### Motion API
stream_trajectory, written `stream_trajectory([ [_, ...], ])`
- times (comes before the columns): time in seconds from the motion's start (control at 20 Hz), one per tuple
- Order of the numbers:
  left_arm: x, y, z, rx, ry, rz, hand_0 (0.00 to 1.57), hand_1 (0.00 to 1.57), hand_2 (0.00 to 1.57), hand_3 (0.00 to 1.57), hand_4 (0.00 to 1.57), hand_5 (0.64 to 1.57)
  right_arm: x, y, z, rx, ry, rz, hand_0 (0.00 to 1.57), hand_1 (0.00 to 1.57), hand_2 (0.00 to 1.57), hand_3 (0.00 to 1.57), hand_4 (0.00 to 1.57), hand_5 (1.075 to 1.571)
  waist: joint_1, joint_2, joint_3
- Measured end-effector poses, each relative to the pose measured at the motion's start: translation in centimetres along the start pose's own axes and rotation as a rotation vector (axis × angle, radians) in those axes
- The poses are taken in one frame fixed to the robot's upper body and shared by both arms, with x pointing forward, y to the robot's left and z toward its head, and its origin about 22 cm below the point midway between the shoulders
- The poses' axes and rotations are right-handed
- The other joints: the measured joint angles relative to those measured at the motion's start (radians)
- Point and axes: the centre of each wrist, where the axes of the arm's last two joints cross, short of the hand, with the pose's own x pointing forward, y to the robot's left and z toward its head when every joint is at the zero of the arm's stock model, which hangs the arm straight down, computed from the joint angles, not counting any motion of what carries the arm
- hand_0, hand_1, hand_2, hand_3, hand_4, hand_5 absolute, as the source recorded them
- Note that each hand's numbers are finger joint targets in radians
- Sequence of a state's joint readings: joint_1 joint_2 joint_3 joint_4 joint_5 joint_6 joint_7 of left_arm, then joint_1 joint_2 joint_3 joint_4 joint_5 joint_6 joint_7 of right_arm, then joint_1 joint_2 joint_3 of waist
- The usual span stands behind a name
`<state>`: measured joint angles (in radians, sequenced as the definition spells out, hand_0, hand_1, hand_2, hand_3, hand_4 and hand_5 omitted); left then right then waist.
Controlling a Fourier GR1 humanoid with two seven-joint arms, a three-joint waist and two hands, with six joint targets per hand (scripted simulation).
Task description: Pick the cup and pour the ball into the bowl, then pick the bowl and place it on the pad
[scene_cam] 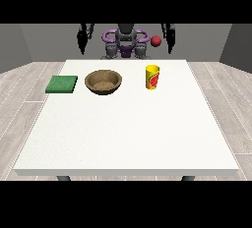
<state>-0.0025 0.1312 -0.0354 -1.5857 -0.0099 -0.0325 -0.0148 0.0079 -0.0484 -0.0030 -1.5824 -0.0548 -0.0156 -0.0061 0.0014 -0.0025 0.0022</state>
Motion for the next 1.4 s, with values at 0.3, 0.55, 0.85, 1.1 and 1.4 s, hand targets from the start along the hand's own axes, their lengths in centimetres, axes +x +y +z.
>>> stream_trajectory([
  [0.3, 2.1, 0.8, -0.2, 0.001, -0.018, -0.02, 0.0, 0.0, 0.0, 0.0, 0.0, 1.524, 2.0, -0.8, -0.1, 0.0, -0.008, 0.038, 0.0, 0.0, 0.0, 0.0, 0.0, 1.568, 0.0, -0.18, -0.003],
  [0.55, 2.4, -3.2, 2.1, -0.02, -0.038, 0.231, 0.0, 0.0, 0.0, 0.0, 0.0, 1.521, 0.5, -2.8, 1.4, -0.077, 0.0, -0.003, 0.0, 0.0, 0.0, 0.0, 0.0, 1.566, 0.044, -0.251, -0.0022],
  [0.85, 4.9, -4.6, 2.7, -0.01, -0.153, 0.245, 0.0, 0.0, 0.0, 0.0, 0.0, 1.453, 1.6, -3.1, 0.7, -0.066, -0.089, -0.017, 0.0, 0.0, 0.0, 0.0, 0.0, 1.566, 0.042, -0.152, -0.0021],
  [1.1, 5.3, -3.6, 0.7, 0.008, -0.254, 0.182, 0.0, 0.0, 0.0, 0.0, 0.0, 1.358, 2.3, -2.3, -0.8, -0.01, -0.167, -0.018, 0.0, 0.0, 0.0, 0.0, 0.0, 1.565, 0.016, -0.036, -0.0021],
  [1.4, 5.3, -1.2, -2.9, 0.052, -0.362, 0.095, 0.0, 0.0, 0.0, 0.0, 0.0, 1.254, 3.4, -2.1, -3.4, 0.04, -0.293, -0.012, 0.0, 0.0, 0.0, 0.0, 0.0, 1.559, -0.014, 0.141, -0.0021],
])
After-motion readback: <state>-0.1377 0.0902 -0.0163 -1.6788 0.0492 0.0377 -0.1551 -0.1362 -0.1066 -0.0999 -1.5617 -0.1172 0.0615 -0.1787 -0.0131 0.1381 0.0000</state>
